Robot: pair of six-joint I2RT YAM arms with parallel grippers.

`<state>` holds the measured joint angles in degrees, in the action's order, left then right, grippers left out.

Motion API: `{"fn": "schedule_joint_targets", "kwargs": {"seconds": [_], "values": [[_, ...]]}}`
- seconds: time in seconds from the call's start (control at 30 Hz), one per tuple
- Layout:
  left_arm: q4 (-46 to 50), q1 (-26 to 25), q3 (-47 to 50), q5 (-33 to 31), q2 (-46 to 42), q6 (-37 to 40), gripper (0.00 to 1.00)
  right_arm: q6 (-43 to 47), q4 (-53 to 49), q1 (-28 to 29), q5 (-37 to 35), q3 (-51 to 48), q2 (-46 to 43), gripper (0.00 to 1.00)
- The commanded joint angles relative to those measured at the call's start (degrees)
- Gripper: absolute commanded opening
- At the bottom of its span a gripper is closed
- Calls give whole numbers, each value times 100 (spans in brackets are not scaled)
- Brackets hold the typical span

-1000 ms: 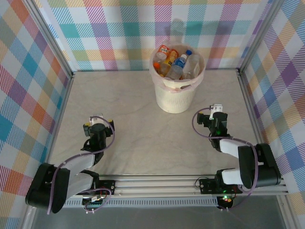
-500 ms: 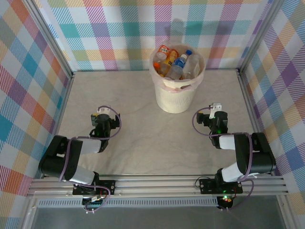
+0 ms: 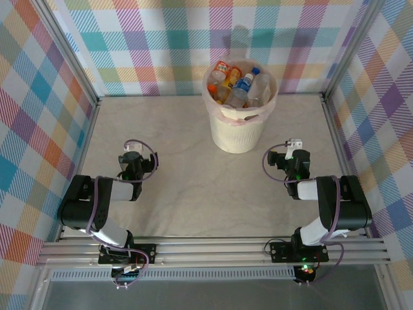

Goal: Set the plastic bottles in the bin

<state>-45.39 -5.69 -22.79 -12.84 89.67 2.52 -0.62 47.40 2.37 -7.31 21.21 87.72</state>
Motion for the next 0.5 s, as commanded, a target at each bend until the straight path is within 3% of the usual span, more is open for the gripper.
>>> {"fn": "schedule_joint_targets", "kwargs": {"seconds": [0.0, 0.47], "values": [[-250, 60, -69, 121, 22, -193, 100, -79, 195, -35, 138, 138, 26, 100], [-223, 60, -62, 123, -11, -191, 100, -79, 191, -41, 140, 145, 26, 100]]}}
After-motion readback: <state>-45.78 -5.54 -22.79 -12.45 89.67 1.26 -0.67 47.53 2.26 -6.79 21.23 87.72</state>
